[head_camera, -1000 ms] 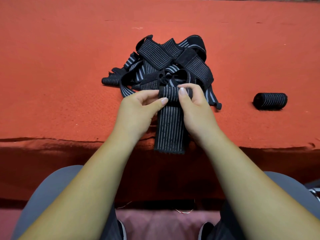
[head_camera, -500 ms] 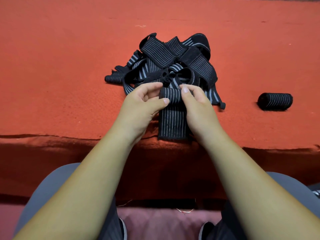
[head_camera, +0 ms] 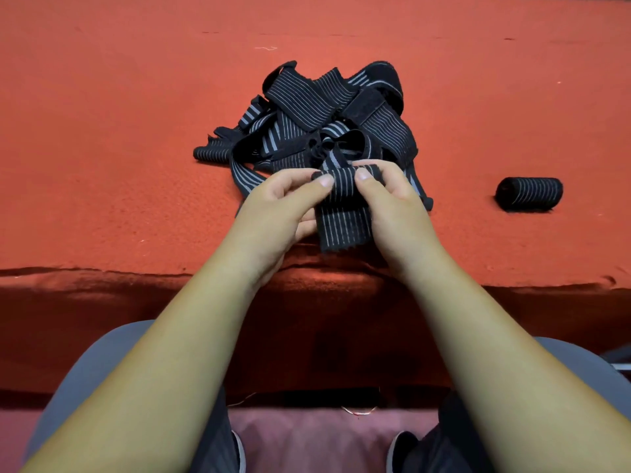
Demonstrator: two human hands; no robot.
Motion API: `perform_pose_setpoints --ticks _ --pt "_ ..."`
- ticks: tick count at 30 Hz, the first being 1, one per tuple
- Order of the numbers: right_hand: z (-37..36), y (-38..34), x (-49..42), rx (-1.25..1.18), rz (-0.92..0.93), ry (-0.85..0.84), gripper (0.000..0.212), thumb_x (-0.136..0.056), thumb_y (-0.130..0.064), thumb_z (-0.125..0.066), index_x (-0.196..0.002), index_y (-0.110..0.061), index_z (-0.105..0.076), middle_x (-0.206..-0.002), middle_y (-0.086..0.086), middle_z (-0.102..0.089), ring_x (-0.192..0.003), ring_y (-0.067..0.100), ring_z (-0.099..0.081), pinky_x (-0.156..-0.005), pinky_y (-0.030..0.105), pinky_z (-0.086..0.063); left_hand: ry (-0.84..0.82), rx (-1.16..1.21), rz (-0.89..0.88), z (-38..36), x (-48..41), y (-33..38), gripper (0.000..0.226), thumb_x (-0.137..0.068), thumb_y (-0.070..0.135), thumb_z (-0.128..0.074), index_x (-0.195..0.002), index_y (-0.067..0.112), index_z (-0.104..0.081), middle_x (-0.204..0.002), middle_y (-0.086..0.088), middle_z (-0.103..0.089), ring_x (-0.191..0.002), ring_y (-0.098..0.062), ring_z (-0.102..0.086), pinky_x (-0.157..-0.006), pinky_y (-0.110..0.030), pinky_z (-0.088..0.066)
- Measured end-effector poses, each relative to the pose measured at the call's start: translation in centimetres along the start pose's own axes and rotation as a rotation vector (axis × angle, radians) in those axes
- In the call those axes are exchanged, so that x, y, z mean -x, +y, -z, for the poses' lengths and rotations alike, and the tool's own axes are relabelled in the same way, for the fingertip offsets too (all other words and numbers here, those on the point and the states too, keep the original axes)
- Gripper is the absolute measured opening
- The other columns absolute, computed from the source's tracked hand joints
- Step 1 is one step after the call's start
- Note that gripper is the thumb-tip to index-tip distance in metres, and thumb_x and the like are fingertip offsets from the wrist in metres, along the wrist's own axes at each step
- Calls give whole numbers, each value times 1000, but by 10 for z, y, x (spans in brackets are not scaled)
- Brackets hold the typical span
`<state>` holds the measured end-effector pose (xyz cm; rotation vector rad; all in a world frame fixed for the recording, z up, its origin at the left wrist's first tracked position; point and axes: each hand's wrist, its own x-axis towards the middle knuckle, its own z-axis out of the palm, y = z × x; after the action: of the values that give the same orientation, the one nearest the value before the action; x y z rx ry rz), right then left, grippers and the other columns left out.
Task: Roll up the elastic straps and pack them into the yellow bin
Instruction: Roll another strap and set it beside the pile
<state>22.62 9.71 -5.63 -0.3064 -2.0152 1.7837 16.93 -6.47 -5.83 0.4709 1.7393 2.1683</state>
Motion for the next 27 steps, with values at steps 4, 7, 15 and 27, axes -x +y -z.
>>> perform_pose_setpoints --ticks 4,7,15,27 --pt "13 -2 1 24 -14 32 19 -111 -27 -57 -123 -22 -72 -100 -15 -74 -84 -11 -66 -78 15 -51 2 -22 -45 -9 -1 -3 28 -98 1 -73 -123 13 -74 -115 -2 -78 -109 -17 -74 -96 -35 -61" --pt "21 -2 3 62 -38 61 23 -106 -45 -58 -118 -33 -73 -109 -11 -77 -100 6 -71 -90 34 -56 -24 -71 -86 -18 -2 -2 40 -90 -5 -77 -120 22 -77 -105 9 -72 -97 -2 -69 -93 -30 -56" --pt "59 -1 11 60 -32 119 20 -109 -29 -60 -124 -22 -71 -111 -10 -74 -93 -3 -66 -84 20 -50 -108 -156 -103 -53 -3 -13 44 -88 6 -83 -128 22 -76 -120 -2 -79 -103 -17 -73 -99 -39 -58" --pt "135 16 13 283 -110 284 25 -105 -50 -64 -113 -27 -67 -105 -8 -76 -96 18 -75 -87 35 -55 -64 -508 -175 -135 -17 -36 48 -81 6 -83 -121 27 -68 -110 7 -78 -91 -5 -76 -85 -32 -62"
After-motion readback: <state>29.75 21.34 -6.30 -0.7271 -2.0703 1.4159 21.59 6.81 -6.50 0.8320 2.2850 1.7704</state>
